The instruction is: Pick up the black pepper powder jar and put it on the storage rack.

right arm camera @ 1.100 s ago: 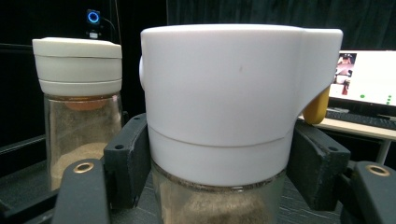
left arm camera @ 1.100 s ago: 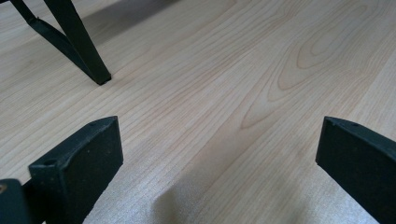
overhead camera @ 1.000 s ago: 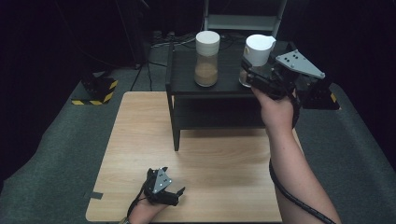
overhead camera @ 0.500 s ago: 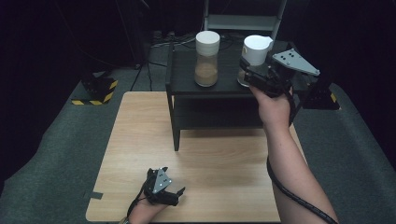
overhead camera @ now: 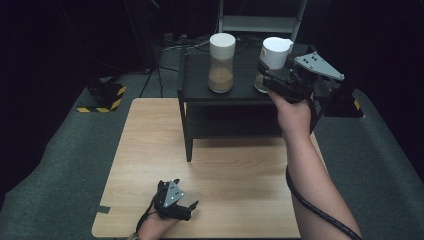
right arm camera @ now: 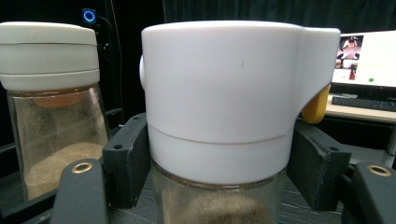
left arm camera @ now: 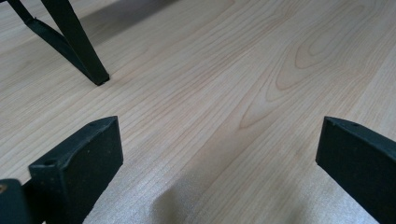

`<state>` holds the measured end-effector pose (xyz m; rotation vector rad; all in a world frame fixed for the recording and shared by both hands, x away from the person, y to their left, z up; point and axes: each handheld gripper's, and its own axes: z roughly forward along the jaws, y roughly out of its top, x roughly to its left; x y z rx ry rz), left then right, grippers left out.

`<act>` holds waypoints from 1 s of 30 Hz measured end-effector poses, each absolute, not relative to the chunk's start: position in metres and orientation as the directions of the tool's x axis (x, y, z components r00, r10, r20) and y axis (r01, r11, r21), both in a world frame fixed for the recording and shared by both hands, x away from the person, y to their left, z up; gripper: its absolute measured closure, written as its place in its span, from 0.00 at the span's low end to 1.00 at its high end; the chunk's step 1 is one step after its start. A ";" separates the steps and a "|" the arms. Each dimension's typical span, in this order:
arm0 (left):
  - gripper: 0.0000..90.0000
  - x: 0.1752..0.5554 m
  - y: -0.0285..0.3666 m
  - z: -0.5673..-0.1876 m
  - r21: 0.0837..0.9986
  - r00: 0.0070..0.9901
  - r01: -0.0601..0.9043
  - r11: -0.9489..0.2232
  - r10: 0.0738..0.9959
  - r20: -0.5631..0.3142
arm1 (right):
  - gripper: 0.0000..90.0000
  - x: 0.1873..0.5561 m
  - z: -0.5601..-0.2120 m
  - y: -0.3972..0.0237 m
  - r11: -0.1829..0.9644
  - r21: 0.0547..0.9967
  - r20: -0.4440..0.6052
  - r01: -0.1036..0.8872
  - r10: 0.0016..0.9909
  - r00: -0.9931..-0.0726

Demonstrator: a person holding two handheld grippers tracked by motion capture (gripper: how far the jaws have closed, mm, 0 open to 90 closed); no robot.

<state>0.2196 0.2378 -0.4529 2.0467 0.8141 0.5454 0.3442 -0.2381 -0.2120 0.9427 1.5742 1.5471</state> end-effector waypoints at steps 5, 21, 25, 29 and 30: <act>0.01 0.219 0.238 -0.453 0.833 0.693 0.348 -0.431 0.716 0.081 | 0.21 0.341 -0.211 -0.236 0.011 1.000 -0.002 0.017 0.885 -0.465; 0.01 0.219 0.237 -0.453 0.834 0.692 0.348 -0.429 0.718 0.080 | 0.00 0.320 -0.216 -0.241 0.054 0.999 -0.047 0.000 0.870 -0.491; 0.01 0.220 0.237 -0.453 0.832 0.691 0.349 -0.430 0.718 0.081 | 0.00 0.311 -0.223 -0.243 0.061 0.998 -0.061 -0.016 0.868 -0.493; 0.01 0.220 0.237 -0.453 0.831 0.692 0.348 -0.435 0.717 0.086 | 0.00 0.303 -0.228 -0.246 0.069 0.997 -0.071 -0.023 0.867 -0.493; 0.01 0.219 0.237 -0.453 0.831 0.691 0.348 -0.435 0.717 0.086 | 0.00 0.301 -0.230 -0.247 0.070 0.997 -0.073 -0.025 0.867 -0.494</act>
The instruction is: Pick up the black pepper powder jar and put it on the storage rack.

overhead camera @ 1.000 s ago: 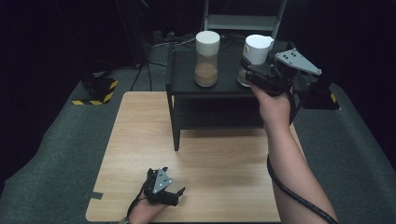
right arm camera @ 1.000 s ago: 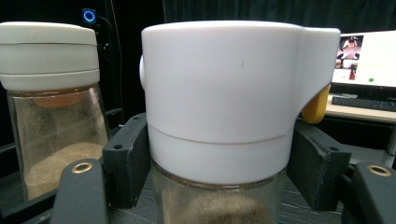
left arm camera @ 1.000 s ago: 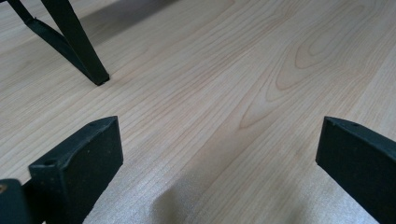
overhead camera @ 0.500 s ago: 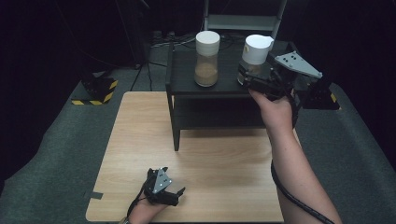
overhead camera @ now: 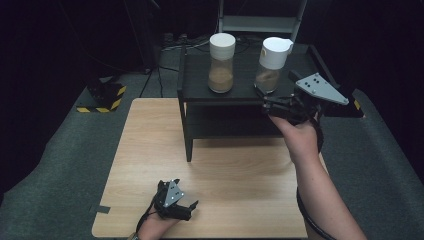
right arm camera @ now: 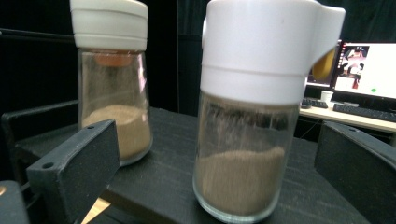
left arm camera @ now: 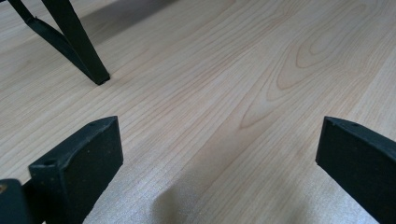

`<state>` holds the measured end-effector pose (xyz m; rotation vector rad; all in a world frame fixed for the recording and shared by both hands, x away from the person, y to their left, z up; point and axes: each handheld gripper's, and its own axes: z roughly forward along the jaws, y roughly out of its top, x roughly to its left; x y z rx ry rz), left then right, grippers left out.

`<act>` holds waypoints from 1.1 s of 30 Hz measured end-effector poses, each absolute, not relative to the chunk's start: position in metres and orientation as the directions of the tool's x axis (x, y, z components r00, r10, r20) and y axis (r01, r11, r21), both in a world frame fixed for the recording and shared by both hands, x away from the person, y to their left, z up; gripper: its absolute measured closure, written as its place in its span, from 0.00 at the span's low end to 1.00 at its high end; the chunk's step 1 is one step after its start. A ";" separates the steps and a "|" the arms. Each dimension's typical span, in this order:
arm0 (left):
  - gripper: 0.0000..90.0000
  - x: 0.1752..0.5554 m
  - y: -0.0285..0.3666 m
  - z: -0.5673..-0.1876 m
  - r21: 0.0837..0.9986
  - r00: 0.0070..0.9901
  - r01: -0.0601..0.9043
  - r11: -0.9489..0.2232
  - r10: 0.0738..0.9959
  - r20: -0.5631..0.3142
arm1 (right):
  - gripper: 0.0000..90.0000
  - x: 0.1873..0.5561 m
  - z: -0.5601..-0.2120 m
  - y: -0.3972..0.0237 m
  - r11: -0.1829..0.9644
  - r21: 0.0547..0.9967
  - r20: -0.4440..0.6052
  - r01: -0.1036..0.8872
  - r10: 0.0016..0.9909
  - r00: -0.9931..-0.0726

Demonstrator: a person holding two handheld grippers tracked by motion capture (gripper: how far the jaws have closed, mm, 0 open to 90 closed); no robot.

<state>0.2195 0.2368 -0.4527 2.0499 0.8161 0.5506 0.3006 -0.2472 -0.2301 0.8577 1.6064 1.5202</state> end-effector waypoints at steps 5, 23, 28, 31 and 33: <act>0.01 0.219 0.237 -0.453 0.832 0.690 0.348 -0.432 0.719 0.084 | 0.00 0.291 -0.239 -0.252 0.082 0.996 -0.086 -0.031 0.863 -0.498; 0.01 0.219 0.236 -0.453 0.831 0.682 0.354 -0.430 0.726 0.086 | 0.00 0.262 -0.282 -0.274 0.157 0.987 -0.129 0.012 0.848 -0.514; 0.01 0.218 0.237 -0.453 0.835 0.685 0.347 -0.426 0.724 0.084 | 0.00 0.252 -0.300 -0.280 0.184 0.983 -0.144 0.025 0.841 -0.521; 0.01 0.218 0.237 -0.454 0.835 0.685 0.346 -0.428 0.723 0.087 | 0.00 0.246 -0.311 -0.283 0.191 0.981 -0.146 0.035 0.841 -0.521; 0.01 0.218 0.237 -0.454 0.835 0.686 0.345 -0.429 0.723 0.088 | 0.00 0.243 -0.320 -0.285 0.199 0.979 -0.146 0.047 0.840 -0.523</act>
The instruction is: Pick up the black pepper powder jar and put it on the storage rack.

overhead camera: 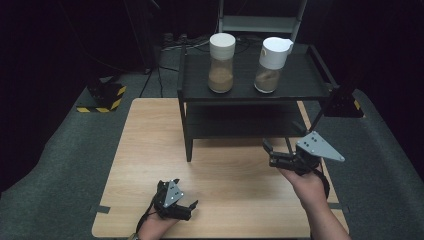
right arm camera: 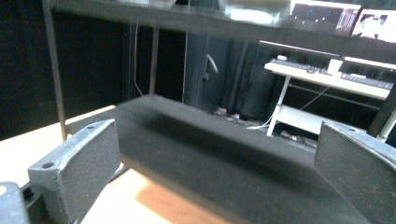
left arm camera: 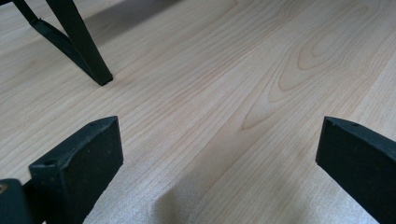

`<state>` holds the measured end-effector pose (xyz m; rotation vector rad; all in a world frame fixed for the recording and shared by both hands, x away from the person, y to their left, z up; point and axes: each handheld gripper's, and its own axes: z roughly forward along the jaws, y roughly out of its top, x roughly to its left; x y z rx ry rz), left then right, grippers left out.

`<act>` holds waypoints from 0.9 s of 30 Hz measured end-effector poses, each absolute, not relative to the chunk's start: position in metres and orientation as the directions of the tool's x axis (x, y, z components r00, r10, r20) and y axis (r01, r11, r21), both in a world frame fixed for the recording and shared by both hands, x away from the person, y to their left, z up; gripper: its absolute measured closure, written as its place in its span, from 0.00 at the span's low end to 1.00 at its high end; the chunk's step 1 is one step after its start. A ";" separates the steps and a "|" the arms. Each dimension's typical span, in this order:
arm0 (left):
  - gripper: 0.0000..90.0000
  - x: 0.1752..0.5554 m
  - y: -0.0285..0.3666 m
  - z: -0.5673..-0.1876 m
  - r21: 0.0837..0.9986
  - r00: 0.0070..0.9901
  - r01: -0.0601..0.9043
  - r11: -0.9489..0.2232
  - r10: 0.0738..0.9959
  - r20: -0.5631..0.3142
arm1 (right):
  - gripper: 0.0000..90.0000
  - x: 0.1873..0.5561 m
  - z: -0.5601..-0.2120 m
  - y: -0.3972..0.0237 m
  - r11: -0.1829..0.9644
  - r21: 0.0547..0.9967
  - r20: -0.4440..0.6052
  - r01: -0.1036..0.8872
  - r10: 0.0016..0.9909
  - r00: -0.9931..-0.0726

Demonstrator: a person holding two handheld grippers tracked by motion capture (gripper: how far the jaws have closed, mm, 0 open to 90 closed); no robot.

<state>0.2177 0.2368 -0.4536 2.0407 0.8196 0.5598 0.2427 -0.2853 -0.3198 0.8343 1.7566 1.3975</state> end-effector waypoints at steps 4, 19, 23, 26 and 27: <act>0.01 0.217 0.237 -0.454 0.836 0.686 0.343 -0.428 0.722 0.088 | 0.00 0.237 -0.334 -0.287 0.224 0.972 -0.158 0.064 0.837 -0.523; 0.01 0.217 0.237 -0.454 0.838 0.691 0.334 -0.433 0.716 0.094 | 0.00 0.226 -0.379 -0.295 0.262 0.954 -0.150 0.142 0.834 -0.531; 0.01 0.216 0.237 -0.454 0.838 0.692 0.332 -0.433 0.715 0.096 | 0.00 0.224 -0.393 -0.296 0.280 0.948 -0.160 0.153 0.831 -0.532; 0.01 0.217 0.237 -0.455 0.839 0.692 0.332 -0.432 0.715 0.095 | 0.00 0.223 -0.401 -0.296 0.291 0.942 -0.162 0.168 0.831 -0.532; 0.01 0.217 0.237 -0.455 0.839 0.693 0.332 -0.432 0.715 0.094 | 0.00 0.222 -0.406 -0.297 0.295 0.939 -0.160 0.178 0.832 -0.532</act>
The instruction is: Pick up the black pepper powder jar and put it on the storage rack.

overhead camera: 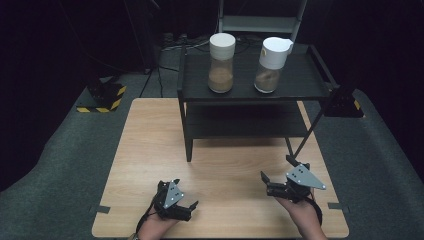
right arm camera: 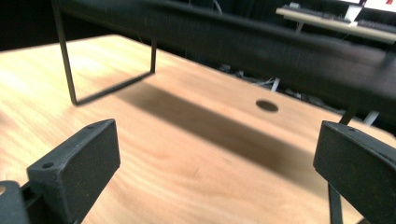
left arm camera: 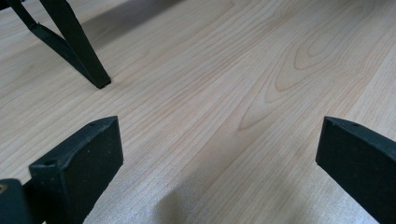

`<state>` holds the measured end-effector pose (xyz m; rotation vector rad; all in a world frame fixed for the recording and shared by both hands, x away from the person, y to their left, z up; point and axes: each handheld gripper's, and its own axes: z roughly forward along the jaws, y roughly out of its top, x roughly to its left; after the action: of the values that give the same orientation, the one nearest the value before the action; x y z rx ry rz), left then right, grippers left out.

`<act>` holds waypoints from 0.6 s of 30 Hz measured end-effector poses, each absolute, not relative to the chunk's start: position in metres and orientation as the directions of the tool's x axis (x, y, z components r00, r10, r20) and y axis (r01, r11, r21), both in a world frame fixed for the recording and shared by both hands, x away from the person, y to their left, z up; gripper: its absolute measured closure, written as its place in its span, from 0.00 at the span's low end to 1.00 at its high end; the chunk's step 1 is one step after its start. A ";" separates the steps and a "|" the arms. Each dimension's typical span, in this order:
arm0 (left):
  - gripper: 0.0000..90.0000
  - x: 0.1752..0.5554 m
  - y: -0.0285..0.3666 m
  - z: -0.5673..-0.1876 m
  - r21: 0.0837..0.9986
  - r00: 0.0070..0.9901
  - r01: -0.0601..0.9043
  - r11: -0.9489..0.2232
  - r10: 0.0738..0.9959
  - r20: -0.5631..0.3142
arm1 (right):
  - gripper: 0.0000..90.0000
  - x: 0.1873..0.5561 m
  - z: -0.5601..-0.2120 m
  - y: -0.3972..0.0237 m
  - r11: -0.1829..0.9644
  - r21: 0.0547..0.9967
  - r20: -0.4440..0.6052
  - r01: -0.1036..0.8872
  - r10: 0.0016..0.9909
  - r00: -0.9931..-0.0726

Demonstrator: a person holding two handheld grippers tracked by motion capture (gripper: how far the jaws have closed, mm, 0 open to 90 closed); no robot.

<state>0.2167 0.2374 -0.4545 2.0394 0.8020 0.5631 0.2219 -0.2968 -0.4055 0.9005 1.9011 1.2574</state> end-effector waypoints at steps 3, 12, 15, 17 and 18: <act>0.01 0.217 0.237 -0.454 0.838 0.693 0.332 -0.433 0.715 0.095 | 0.00 0.221 -0.415 -0.298 0.299 0.933 -0.154 0.200 0.834 -0.529; 0.01 0.217 0.238 -0.455 0.839 0.694 0.330 -0.432 0.714 0.094 | 0.00 0.217 -0.445 -0.300 0.309 0.919 -0.145 0.244 0.841 -0.522; 0.01 0.217 0.238 -0.455 0.839 0.695 0.329 -0.433 0.713 0.096 | 0.00 0.215 -0.452 -0.300 0.310 0.915 -0.140 0.258 0.844 -0.518; 0.01 0.217 0.238 -0.455 0.839 0.695 0.329 -0.433 0.713 0.096 | 0.00 0.215 -0.455 -0.300 0.316 0.911 -0.143 0.265 0.844 -0.517; 0.01 0.217 0.238 -0.455 0.839 0.695 0.329 -0.433 0.713 0.095 | 0.00 0.215 -0.456 -0.300 0.320 0.908 -0.144 0.269 0.844 -0.517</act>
<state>0.2167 0.2377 -0.4546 2.0399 0.7980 0.5622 0.2147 -0.3002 -0.4559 0.9799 1.9618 1.1787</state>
